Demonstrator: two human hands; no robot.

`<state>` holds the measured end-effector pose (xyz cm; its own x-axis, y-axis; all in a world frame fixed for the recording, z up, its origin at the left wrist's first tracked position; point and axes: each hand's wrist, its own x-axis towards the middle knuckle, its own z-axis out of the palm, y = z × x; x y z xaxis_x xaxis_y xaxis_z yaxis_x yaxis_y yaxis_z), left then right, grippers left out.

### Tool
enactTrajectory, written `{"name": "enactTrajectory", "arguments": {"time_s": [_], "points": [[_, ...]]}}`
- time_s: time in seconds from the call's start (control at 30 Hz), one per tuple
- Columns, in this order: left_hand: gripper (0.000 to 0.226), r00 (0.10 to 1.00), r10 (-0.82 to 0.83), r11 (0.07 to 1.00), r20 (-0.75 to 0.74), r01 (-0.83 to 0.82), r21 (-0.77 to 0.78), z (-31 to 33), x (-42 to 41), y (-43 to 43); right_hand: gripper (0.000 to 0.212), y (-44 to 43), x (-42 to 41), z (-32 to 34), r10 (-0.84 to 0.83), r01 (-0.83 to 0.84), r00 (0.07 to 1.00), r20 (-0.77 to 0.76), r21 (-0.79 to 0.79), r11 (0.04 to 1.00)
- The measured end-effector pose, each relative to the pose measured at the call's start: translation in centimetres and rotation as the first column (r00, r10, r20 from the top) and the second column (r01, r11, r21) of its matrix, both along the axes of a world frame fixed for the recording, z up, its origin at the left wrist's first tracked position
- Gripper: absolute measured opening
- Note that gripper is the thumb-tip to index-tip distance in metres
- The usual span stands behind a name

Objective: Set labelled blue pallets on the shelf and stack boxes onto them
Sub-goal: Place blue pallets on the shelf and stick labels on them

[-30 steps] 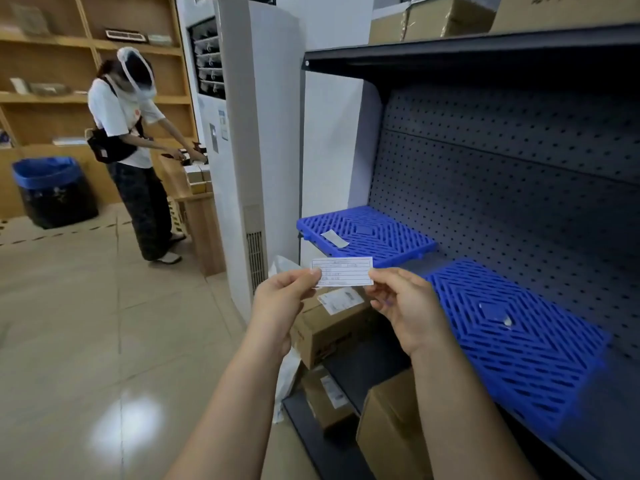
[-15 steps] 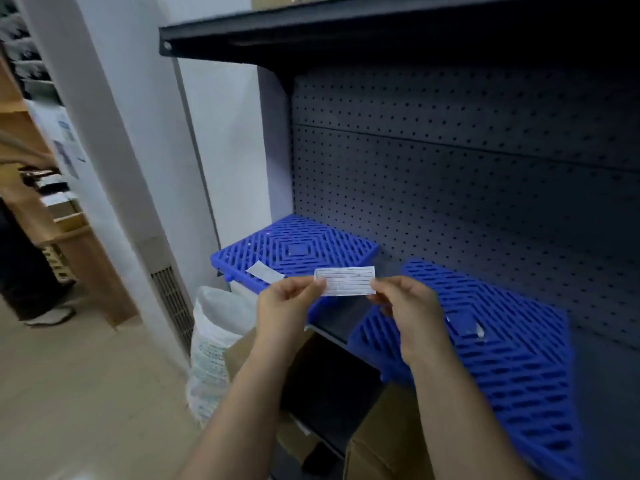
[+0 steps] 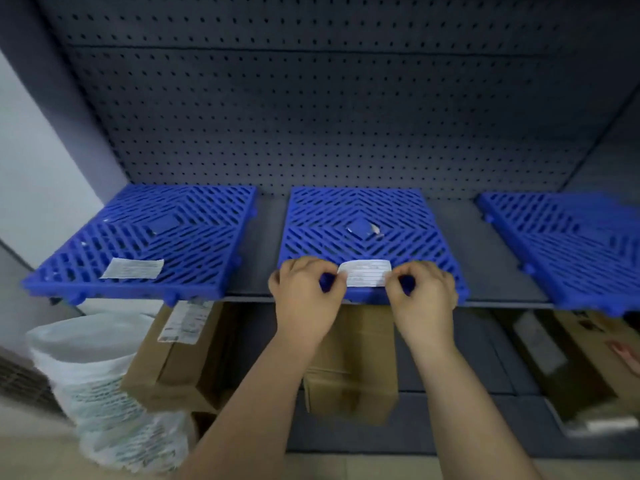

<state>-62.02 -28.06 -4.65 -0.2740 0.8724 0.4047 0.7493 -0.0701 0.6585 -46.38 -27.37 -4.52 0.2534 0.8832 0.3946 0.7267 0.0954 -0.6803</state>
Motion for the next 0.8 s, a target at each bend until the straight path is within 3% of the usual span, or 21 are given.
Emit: {"name": "enactTrajectory", "arguments": {"time_s": [0.17,0.37,0.47,0.57,0.8], "points": [[0.016,0.991,0.021,0.999,-0.134,-0.017,0.028,-1.5,1.4,1.1,0.011,0.6,1.3,-1.2,-0.032,0.037,0.993,0.115,-0.044,0.998],[0.031,0.992,0.019,0.996,-0.127,-0.007,0.094,-2.0,1.0,0.5,0.02,-0.2,3.4,-1.8,0.139,-0.136,0.99,-0.018,0.114,0.984],[0.028,0.981,-0.048,0.978,-0.187,0.084,0.192,-2.6,0.8,-0.4,0.034,-0.7,4.5,-2.7,0.246,-0.265,0.961,0.127,0.16,0.951],[0.026,0.95,-0.099,0.948,-0.296,0.18,0.261,-3.7,1.0,-0.7,0.044,-0.9,4.7,-3.6,0.249,-0.288,0.937,0.245,0.139,0.947],[0.027,0.938,-0.09,0.941,-0.335,0.19,0.281,-4.5,1.1,-0.6,0.046,-0.8,4.7,-4.5,0.227,-0.282,0.931,0.286,0.166,0.945]]}}
